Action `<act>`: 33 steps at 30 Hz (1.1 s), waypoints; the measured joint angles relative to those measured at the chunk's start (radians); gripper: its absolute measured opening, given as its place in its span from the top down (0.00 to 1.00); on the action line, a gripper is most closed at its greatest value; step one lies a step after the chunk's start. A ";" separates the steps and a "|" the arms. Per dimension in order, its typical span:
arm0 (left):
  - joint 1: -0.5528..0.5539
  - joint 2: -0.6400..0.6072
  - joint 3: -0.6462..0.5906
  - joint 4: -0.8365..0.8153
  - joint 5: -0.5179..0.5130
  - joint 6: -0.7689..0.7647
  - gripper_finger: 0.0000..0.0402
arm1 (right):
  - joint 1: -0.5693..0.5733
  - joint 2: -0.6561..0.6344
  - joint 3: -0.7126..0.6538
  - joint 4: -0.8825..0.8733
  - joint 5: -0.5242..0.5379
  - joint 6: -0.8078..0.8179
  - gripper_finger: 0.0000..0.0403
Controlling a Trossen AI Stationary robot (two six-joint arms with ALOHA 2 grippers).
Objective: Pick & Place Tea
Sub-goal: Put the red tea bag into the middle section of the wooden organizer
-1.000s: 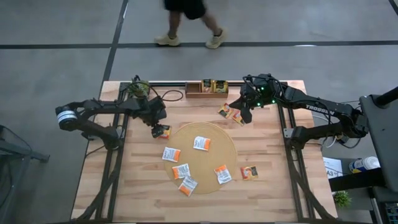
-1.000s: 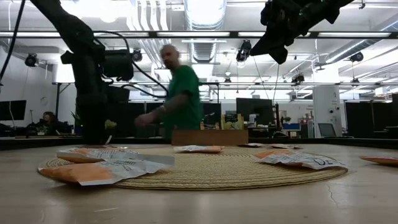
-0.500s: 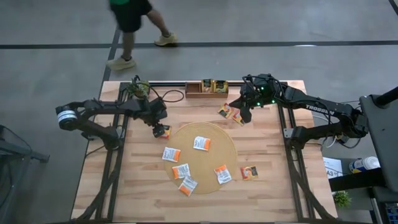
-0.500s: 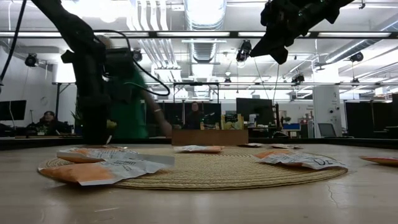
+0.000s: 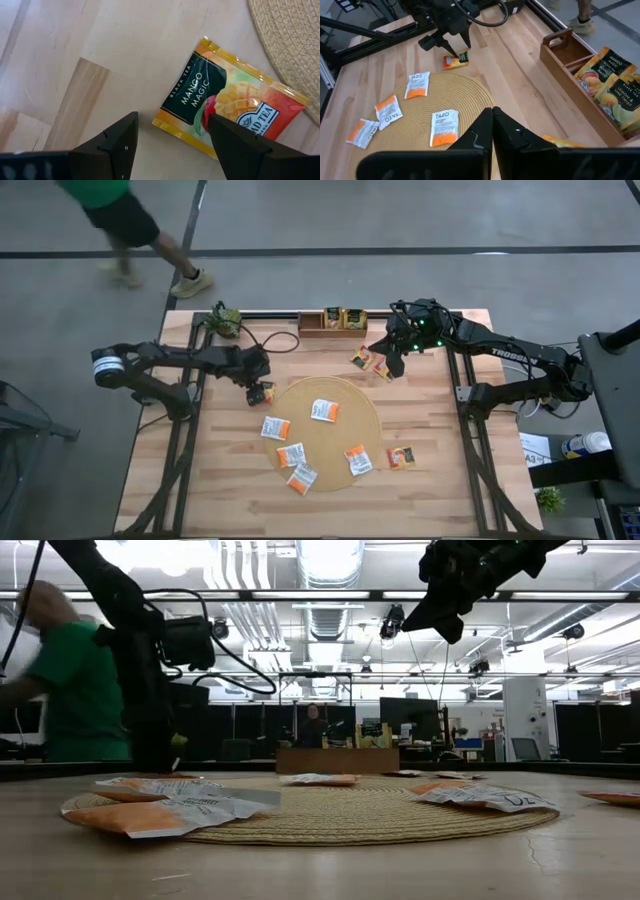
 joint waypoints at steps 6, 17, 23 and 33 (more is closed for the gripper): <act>-0.003 0.007 0.010 -0.006 -0.002 -0.013 0.41 | 0.000 0.000 0.000 0.000 0.000 0.000 0.98; -0.003 0.009 0.011 -0.003 0.016 -0.062 0.49 | 0.000 0.000 0.000 0.000 -0.001 0.003 0.98; -0.004 0.009 0.011 -0.001 0.020 -0.100 0.73 | 0.000 0.000 0.000 0.000 -0.001 -0.003 0.98; -0.004 0.010 0.026 -0.005 0.037 -0.114 0.99 | 0.000 0.000 0.000 0.000 -0.001 -0.024 0.98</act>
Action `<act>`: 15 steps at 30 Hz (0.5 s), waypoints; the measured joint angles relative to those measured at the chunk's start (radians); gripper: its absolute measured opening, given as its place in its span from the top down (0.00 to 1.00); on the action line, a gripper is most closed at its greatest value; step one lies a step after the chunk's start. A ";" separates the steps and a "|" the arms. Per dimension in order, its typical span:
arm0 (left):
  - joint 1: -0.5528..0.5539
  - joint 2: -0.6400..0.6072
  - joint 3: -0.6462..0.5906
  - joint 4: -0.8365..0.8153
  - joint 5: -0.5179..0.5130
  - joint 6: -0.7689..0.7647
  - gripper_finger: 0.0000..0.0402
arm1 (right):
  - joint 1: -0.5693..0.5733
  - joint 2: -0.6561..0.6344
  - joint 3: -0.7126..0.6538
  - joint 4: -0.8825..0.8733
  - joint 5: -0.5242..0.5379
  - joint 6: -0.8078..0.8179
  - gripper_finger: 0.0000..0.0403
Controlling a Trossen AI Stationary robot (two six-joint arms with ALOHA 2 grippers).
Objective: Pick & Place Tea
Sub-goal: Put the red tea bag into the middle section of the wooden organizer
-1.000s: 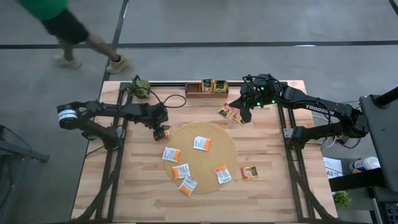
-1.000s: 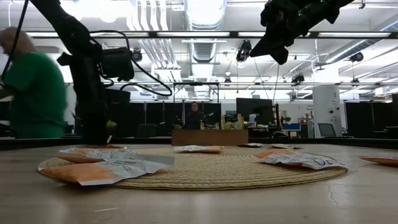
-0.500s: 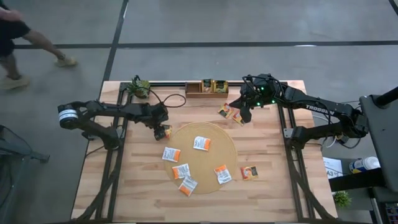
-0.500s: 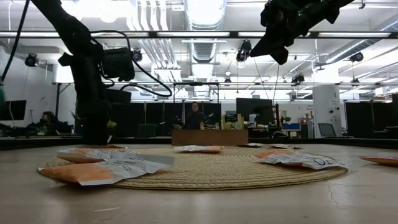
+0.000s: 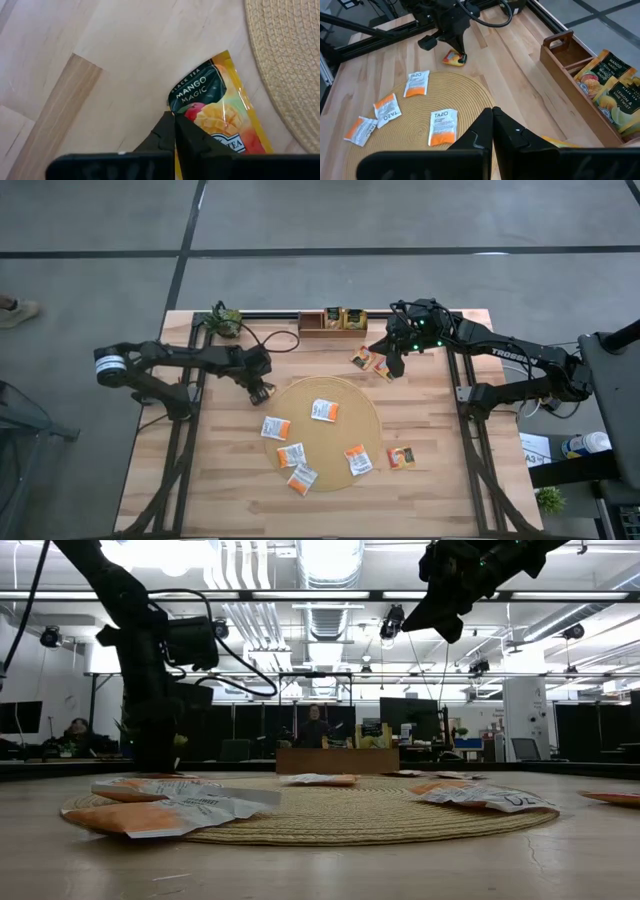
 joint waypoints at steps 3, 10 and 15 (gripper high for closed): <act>-0.001 0.001 0.031 -0.016 0.005 0.000 1.00 | 0.000 0.000 0.000 0.000 0.000 -0.003 0.98; 0.000 0.000 0.157 -0.057 -0.053 0.016 1.00 | 0.000 0.000 0.000 0.000 0.000 -0.004 0.98; 0.000 -0.001 0.262 -0.041 -0.126 0.039 1.00 | 0.000 0.000 0.000 0.000 0.000 -0.004 0.98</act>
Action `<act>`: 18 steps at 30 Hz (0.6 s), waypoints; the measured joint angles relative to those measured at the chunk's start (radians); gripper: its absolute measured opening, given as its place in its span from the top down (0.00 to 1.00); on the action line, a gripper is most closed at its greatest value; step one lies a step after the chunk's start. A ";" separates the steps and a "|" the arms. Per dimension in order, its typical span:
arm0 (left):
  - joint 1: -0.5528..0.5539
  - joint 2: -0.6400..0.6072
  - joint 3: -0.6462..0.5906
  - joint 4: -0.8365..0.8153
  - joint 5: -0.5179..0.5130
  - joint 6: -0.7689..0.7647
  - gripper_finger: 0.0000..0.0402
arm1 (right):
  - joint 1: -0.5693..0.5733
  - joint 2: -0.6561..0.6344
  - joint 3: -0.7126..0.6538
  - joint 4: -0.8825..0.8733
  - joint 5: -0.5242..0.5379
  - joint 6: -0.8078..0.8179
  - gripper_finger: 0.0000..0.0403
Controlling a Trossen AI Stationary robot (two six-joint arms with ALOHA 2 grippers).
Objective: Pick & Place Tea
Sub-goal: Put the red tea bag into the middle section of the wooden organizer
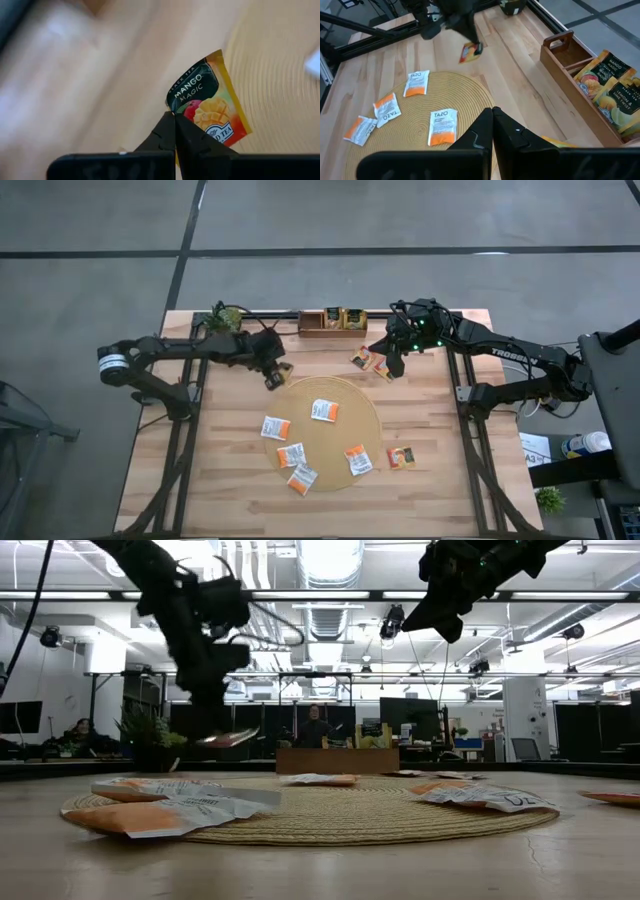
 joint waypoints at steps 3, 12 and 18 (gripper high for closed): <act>0.001 0.000 0.053 0.056 -0.036 0.000 1.00 | 0.011 0.000 0.000 0.000 0.000 0.000 0.98; 0.003 0.033 0.081 0.407 -0.094 -0.008 1.00 | 0.034 0.000 0.000 -0.002 -0.002 0.003 0.98; 0.004 0.124 0.081 0.633 -0.100 0.000 1.00 | 0.034 -0.005 0.000 -0.043 -0.001 0.028 0.98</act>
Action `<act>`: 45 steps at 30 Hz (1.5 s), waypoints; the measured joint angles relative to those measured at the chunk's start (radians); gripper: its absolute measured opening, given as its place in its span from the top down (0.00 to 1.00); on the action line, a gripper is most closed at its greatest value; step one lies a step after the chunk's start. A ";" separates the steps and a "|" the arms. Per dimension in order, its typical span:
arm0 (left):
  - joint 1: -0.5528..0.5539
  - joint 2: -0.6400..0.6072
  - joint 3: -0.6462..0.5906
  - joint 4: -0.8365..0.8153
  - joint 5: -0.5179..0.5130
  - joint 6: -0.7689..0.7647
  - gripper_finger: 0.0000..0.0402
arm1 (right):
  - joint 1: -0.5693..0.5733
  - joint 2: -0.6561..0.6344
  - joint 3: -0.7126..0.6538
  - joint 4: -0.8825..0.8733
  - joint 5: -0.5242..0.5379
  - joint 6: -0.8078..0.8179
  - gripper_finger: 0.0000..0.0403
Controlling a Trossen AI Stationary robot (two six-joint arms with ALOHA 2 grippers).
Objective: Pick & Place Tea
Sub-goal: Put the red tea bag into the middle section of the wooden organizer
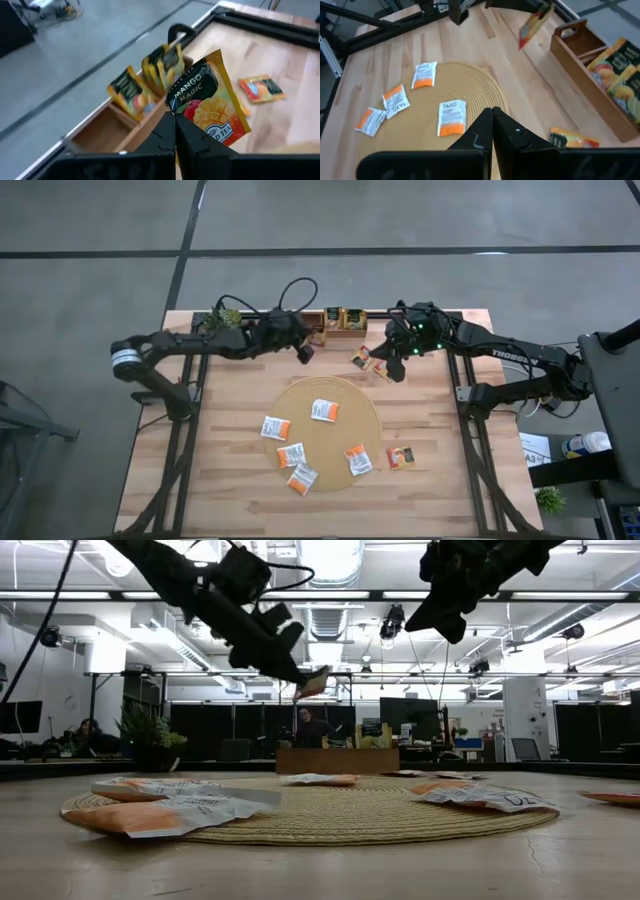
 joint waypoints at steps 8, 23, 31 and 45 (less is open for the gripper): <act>0.020 0.147 0.073 0.078 -0.058 0.061 1.00 | 0.000 -0.044 0.000 -0.024 0.003 0.006 0.98; 0.071 0.378 0.321 0.051 -0.197 0.126 1.00 | 0.000 -0.195 0.000 -0.057 0.149 0.051 0.98; 0.075 0.428 0.366 0.047 -0.279 0.101 1.00 | -0.001 -0.215 0.000 -0.056 0.215 0.035 0.98; 0.077 0.512 0.440 0.003 -0.281 0.080 1.00 | 0.000 -0.210 0.000 -0.057 0.212 0.020 0.98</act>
